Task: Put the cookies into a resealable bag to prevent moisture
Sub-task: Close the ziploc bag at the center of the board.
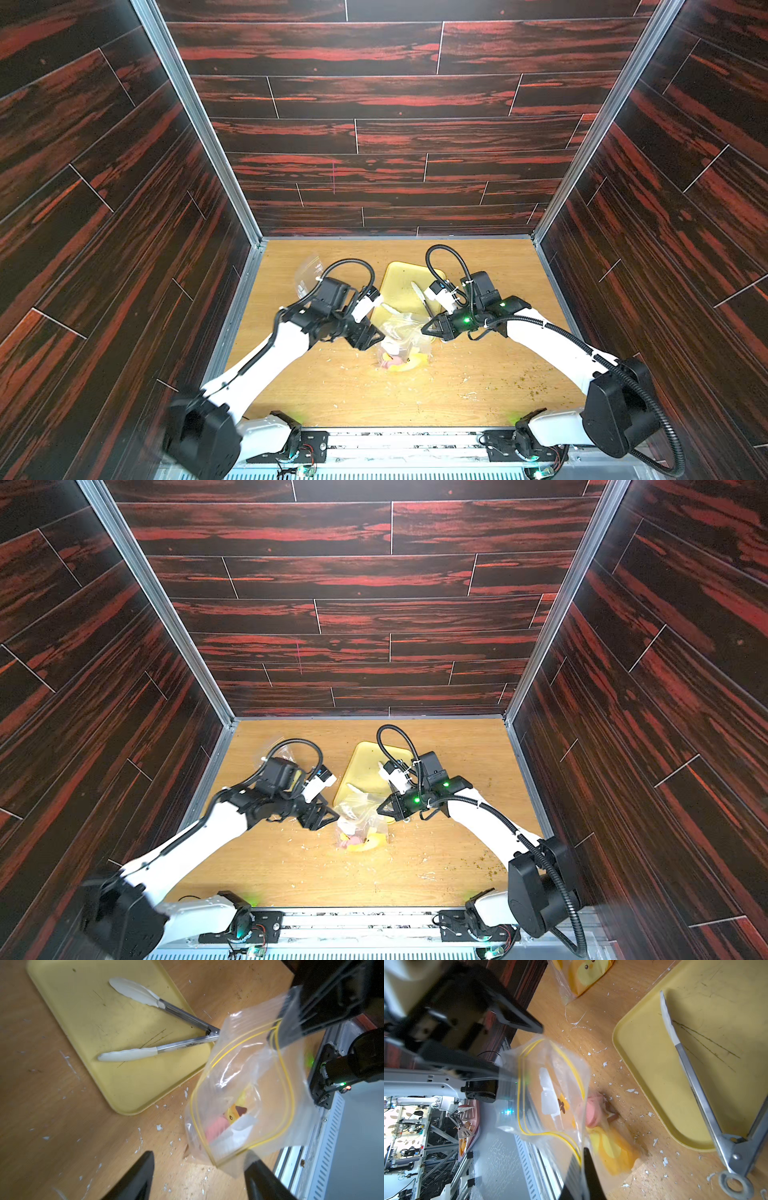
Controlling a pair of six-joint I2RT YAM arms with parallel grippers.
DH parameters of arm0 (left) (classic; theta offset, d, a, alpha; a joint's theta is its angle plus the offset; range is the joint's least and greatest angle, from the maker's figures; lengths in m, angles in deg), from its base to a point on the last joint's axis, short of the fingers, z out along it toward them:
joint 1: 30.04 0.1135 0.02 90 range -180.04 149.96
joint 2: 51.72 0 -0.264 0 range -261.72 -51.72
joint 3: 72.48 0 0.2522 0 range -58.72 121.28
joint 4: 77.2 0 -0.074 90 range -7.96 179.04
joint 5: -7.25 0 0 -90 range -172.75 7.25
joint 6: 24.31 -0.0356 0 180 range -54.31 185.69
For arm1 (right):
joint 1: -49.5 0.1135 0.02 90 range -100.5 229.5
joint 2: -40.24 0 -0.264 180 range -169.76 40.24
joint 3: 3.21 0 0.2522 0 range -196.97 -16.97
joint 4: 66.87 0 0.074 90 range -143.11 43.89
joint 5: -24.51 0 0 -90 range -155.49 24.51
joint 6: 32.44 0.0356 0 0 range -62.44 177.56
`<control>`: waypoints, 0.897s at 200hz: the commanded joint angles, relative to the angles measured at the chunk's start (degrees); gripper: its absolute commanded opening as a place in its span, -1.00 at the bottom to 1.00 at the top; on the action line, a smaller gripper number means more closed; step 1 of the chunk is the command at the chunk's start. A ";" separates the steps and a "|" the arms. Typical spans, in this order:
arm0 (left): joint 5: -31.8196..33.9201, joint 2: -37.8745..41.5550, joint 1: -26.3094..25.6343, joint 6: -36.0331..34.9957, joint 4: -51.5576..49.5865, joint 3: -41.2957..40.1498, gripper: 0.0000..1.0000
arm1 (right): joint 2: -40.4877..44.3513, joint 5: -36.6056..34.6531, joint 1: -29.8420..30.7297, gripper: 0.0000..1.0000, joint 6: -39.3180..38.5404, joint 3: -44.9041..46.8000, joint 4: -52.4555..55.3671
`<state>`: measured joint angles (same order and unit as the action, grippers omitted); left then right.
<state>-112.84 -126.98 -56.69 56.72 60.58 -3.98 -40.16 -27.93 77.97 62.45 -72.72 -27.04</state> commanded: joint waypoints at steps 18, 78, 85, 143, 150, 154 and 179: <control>-0.53 -0.23 -0.24 -0.50 1.28 3.29 -0.08 | -2.20 2.17 -0.43 -0.91 -1.09 0.59 -1.19; -1.68 0.97 -0.26 -1.44 -1.22 4.10 -0.44 | -3.62 3.70 -0.52 -0.90 -1.11 0.32 -2.42; -1.68 0.47 -0.24 -1.57 -1.82 4.52 -0.47 | -3.54 3.82 -0.52 -0.90 -1.11 0.28 -2.42; -1.26 -1.59 -0.21 -4.25 -8.16 6.94 -0.30 | -2.74 3.74 -0.70 -0.90 -1.46 0.64 -2.21; -1.79 -1.79 -0.24 -4.34 -8.49 6.80 -0.28 | -2.81 3.91 -0.65 -0.91 -1.46 0.72 -2.25; -2.23 -1.81 -0.25 -4.31 -8.57 6.82 -0.26 | -2.83 3.99 -0.65 -0.91 -1.45 0.73 -2.32; -3.99 -1.66 -0.27 -4.56 -9.04 5.98 -0.11 | -2.99 4.19 -0.78 -0.91 -1.55 0.56 -2.34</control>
<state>-114.19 -128.73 -56.74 54.18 54.00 1.62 -42.54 -25.39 77.60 61.99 -72.67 -29.18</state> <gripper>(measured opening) 0.425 0.049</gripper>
